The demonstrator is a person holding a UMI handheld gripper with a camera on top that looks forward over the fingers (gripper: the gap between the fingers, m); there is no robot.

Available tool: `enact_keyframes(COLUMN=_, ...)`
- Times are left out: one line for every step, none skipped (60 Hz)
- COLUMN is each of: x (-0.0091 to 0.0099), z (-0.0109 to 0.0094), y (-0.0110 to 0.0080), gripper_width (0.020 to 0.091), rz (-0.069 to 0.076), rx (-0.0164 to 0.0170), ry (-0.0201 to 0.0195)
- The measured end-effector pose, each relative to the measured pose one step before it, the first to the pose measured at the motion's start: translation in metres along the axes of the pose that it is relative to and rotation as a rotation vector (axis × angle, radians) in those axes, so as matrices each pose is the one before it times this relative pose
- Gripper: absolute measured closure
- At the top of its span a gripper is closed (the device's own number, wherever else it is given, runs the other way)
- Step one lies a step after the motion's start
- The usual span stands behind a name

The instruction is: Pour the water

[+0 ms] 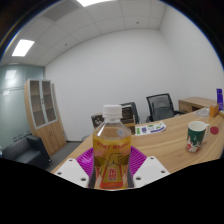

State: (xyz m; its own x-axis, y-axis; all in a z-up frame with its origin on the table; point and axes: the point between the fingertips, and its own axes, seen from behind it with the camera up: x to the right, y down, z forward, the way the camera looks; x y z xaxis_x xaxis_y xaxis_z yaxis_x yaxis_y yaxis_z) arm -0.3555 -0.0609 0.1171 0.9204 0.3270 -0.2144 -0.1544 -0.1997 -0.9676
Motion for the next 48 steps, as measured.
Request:
enact_keyframes(x=0.00634, z=0.00447, y=-0.00702, gripper_width=0.0661, rz=0.0373, rx=0.00876, ry=0.00098)
enact_keyframes(x=0.00686, z=0.00229, y=-0.00636, gripper_width=0.0662, rz=0.0391, rx=0.00555, ry=0.00155)
enact_keyframes(x=0.00783, z=0.00171, y=-0.00759, gripper_width=0.0662, rz=0.0423, rx=0.00242, ry=0.00223)
enact_keyframes(x=0.00712, z=0.00237, y=-0.00721, gripper_width=0.0662, rz=0.0443, rx=0.00109, ry=0.00268)
enact_keyframes(x=0.00715, z=0.00254, y=-0.00778, gripper_width=0.0664, rz=0.0465, rx=0.00203, ry=0.00083)
enact_keyframes(x=0.00706, z=0.00220, y=-0.00788, gripper_width=0.0662, rz=0.0497, rx=0.00483, ry=-0.00056)
enact_keyframes(x=0.00674, z=0.00221, y=-0.00844, gripper_width=0.0662, rz=0.0516, rx=0.00592, ry=-0.00212)
enact_keyframes(x=0.00625, z=0.00203, y=-0.00783, gripper_width=0.0663, rz=0.0533, rx=0.00603, ry=-0.00330)
enact_keyframes(x=0.00599, z=0.00174, y=-0.00862, gripper_width=0.0663, rz=0.0545, rx=0.00645, ry=-0.00339)
enact_keyframes(x=0.00647, z=0.00158, y=-0.00862, gripper_width=0.0663, rz=0.0570, rx=0.00673, ry=-0.00338)
enact_keyframes(x=0.00659, z=0.00114, y=-0.00797, gripper_width=0.0663, rz=0.0604, rx=0.00680, ry=-0.00254)
enact_keyframes(x=0.00410, z=0.00581, y=-0.00299, gripper_width=0.0663, rz=0.0612, rx=0.01200, ry=0.00500)
enact_keyframes(x=0.00444, z=0.00405, y=-0.00470, gripper_width=0.0663, rz=0.0626, rx=0.00516, ry=-0.00084)
enact_keyframes(x=0.00670, z=0.00090, y=-0.00723, gripper_width=0.0663, rz=0.0669, rx=0.00142, ry=-0.00874)
enact_keyframes(x=0.00478, z=0.00192, y=-0.00534, gripper_width=0.0663, rz=0.0656, rx=0.00143, ry=-0.00907)
enact_keyframes(x=0.00412, z=0.00094, y=-0.00562, gripper_width=0.0663, rz=0.0652, rx=-0.00056, ry=-0.00915)
enact_keyframes(x=0.00391, z=0.00056, y=-0.00591, gripper_width=0.0663, rz=0.0635, rx=-0.00015, ry=-0.00743)
enact_keyframes(x=0.00369, z=0.00073, y=-0.00595, gripper_width=0.0665, rz=0.0620, rx=0.00142, ry=-0.00529)
enact_keyframes(x=0.00250, z=0.00017, y=-0.00614, gripper_width=0.0665, rz=0.0598, rx=0.00279, ry=-0.00481)
enact_keyframes(x=-0.00084, z=0.00141, y=-0.00121, gripper_width=0.0664, rz=0.0599, rx=0.01410, ry=0.00151)
enact_keyframes(x=0.00070, z=0.00430, y=-0.00353, gripper_width=0.0665, rz=0.0520, rx=0.00595, ry=0.00054)
enact_keyframes(x=0.00081, z=0.00036, y=-0.00505, gripper_width=0.0662, rz=0.0494, rx=0.00385, ry=-0.00579)
enact_keyframes(x=-0.00001, z=0.00016, y=-0.00404, gripper_width=0.0664, rz=0.0453, rx=0.00230, ry=-0.00943)
enact_keyframes(x=-0.00069, z=0.00036, y=-0.00407, gripper_width=0.0664, rz=0.0439, rx=0.00272, ry=-0.01007)
enact_keyframes(x=-0.00122, z=-0.00002, y=-0.00417, gripper_width=0.0664, rz=0.0408, rx=0.00241, ry=-0.01342)
enact_keyframes(x=-0.00240, z=-0.00012, y=-0.00370, gripper_width=0.0665, rz=0.0399, rx=0.00272, ry=-0.01498)
enact_keyframes(x=-0.00295, z=-0.00031, y=-0.00304, gripper_width=0.0664, rz=0.0395, rx=0.00254, ry=-0.01581)
enact_keyframes(x=-0.00280, z=-0.00023, y=-0.00267, gripper_width=0.0665, rz=0.0389, rx=0.00204, ry=-0.01394)
enact_keyframes(x=-0.00219, z=-0.00068, y=-0.00186, gripper_width=0.0666, rz=0.0391, rx=0.00107, ry=-0.01092)
enact_keyframes(x=-0.00189, z=-0.00031, y=-0.00205, gripper_width=0.0663, rz=0.0384, rx=0.00107, ry=-0.00891)
enact_keyframes(x=-0.00122, z=-0.00021, y=-0.00189, gripper_width=0.0666, rz=0.0373, rx=0.00111, ry=-0.00785)
enact_keyframes(x=-0.00135, z=-0.00082, y=-0.00126, gripper_width=0.0665, rz=0.0348, rx=0.00046, ry=-0.00752)
enact_keyframes(x=-0.00902, z=0.00100, y=-0.00158, gripper_width=0.0663, rz=0.0431, rx=0.00859, ry=0.00151)
enact_keyframes(x=0.00343, z=0.00664, y=0.00109, gripper_width=0.0663, rz=0.0225, rx=0.00722, ry=-0.00211)
enact_keyframes(x=-0.00144, z=0.00090, y=-0.00153, gripper_width=0.0665, rz=0.0267, rx=0.00344, ry=-0.00644)
enact_keyframes(x=-0.00193, z=-0.00044, y=-0.00177, gripper_width=0.0664, rz=0.0252, rx=0.00403, ry=-0.00591)
enact_keyframes(x=-0.00203, z=-0.00034, y=-0.00146, gripper_width=0.0664, rz=0.0229, rx=0.00318, ry=-0.00473)
enact_keyframes(x=-0.00181, z=-0.00013, y=-0.00077, gripper_width=0.0661, rz=0.0205, rx=0.00143, ry=-0.00385)
enact_keyframes(x=-0.00172, z=0.00011, y=-0.00117, gripper_width=0.0663, rz=0.0181, rx=0.00271, ry=-0.00361)
enact_keyframes(x=-0.00120, z=0.00033, y=-0.00107, gripper_width=0.0662, rz=0.0152, rx=0.00345, ry=-0.00334)
enact_keyframes(x=-0.00187, z=0.00044, y=-0.00081, gripper_width=0.0663, rz=0.0136, rx=0.00326, ry=-0.00354)
enact_keyframes(x=-0.00991, z=-0.00854, y=-0.00255, gripper_width=0.0664, rz=0.0177, rx=-0.00075, ry=-0.00707)
enact_keyframes(x=0.01060, z=0.00779, y=0.00137, gripper_width=0.0663, rz=0.0005, rx=0.01144, ry=0.00475)
enact_keyframes(x=-0.00120, z=0.00018, y=-0.00010, gripper_width=0.0665, rz=0.0096, rx=0.00062, ry=-0.00229)
enact_keyframes(x=0.00010, z=-0.00006, y=0.00018, gripper_width=0.0663, rz=0.0078, rx=-0.00134, ry=-0.00134)
enact_keyframes(x=0.00253, z=0.00180, y=0.00248, gripper_width=0.0662, rz=0.0060, rx=-0.00351, ry=-0.00061)
enact_keyframes(x=-0.00037, z=-0.00016, y=0.00114, gripper_width=0.0663, rz=0.0064, rx=-0.00708, ry=0.00104)
enact_keyframes(x=-0.00005, z=-0.00025, y=0.00200, gripper_width=0.0663, rz=0.0054, rx=-0.00888, ry=0.00193)
